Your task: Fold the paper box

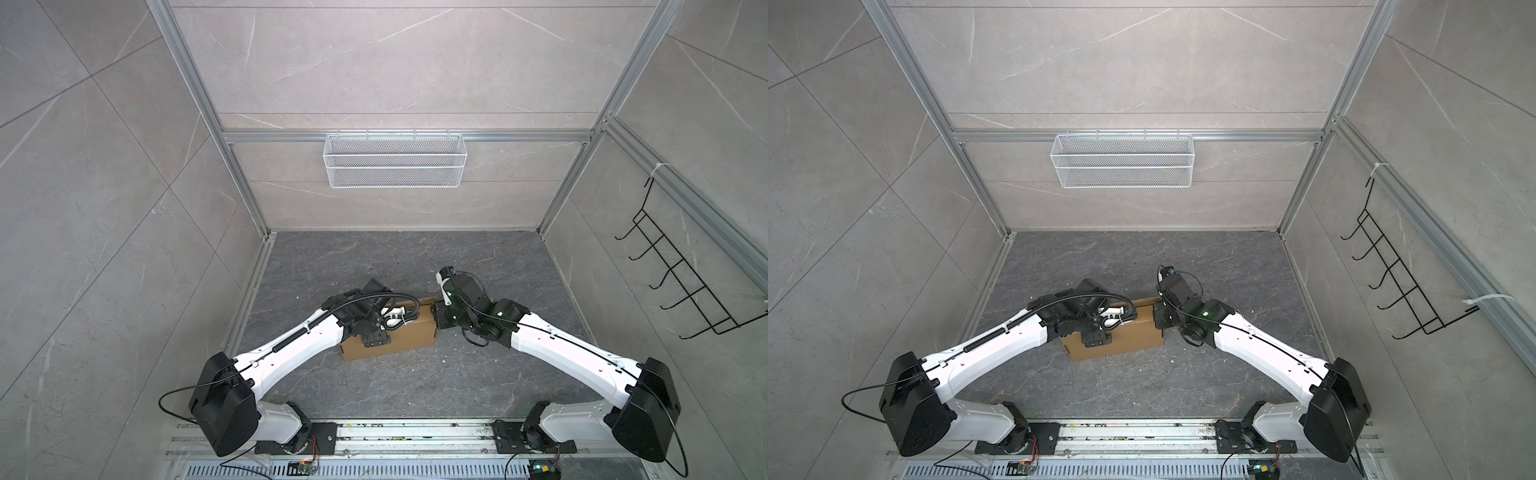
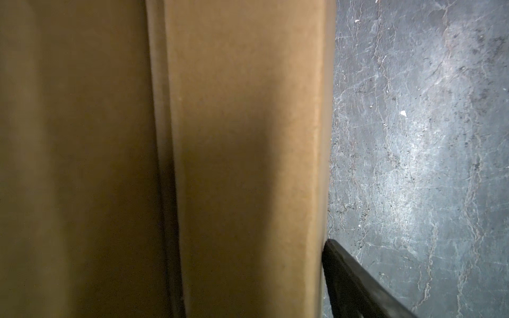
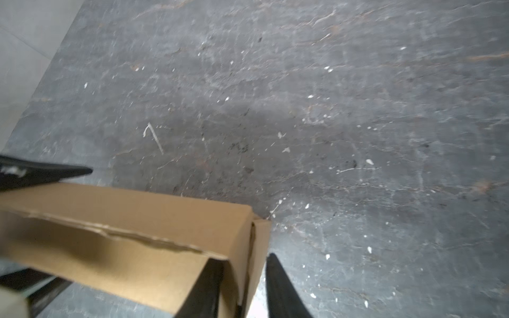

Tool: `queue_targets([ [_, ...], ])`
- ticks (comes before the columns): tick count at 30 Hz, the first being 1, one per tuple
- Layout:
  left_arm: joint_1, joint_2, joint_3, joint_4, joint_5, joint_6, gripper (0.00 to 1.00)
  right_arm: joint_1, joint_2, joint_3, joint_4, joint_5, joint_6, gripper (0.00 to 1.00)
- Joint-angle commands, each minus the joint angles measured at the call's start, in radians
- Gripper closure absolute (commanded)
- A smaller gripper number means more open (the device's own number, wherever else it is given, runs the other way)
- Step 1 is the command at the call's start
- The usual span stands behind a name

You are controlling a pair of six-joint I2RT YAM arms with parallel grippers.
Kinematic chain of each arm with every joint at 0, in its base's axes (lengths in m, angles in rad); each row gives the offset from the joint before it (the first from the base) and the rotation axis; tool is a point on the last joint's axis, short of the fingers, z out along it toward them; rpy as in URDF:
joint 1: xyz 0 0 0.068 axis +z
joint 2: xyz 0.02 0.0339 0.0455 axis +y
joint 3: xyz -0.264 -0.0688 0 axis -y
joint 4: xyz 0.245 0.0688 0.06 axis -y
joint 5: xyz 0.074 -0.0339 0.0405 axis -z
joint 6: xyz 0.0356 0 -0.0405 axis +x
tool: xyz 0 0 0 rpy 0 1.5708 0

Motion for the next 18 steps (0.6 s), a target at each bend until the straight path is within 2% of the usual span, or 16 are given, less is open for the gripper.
queue_targets([
  [1, -0.007, -0.010, -0.016, 0.025, -0.011, 0.027, 0.20, -0.019, -0.047, 0.032, -0.070, -0.104, -0.027, 0.62],
  [3, -0.007, -0.009, -0.021, 0.032, -0.014, 0.031, 0.20, -0.051, -0.072, 0.038, -0.084, -0.180, -0.042, 0.58],
  [6, -0.007, -0.008, -0.024, 0.039, -0.014, 0.036, 0.20, -0.129, -0.096, 0.051, -0.105, -0.353, -0.045, 0.55],
  [8, -0.008, -0.004, -0.023, 0.039, -0.013, 0.035, 0.20, -0.199, -0.098, 0.056, -0.109, -0.486, -0.021, 0.54],
  [10, -0.010, -0.001, -0.024, 0.042, -0.013, 0.033, 0.20, -0.256, -0.097, 0.059, -0.111, -0.562, 0.015, 0.54],
  [14, -0.020, -0.001, -0.031, 0.045, -0.024, 0.036, 0.20, -0.331, -0.072, 0.085, -0.126, -0.619, 0.119, 0.54],
  [18, -0.032, -0.009, -0.043, 0.056, -0.039, 0.036, 0.20, -0.338, -0.016, 0.116, -0.131, -0.641, 0.232, 0.54],
])
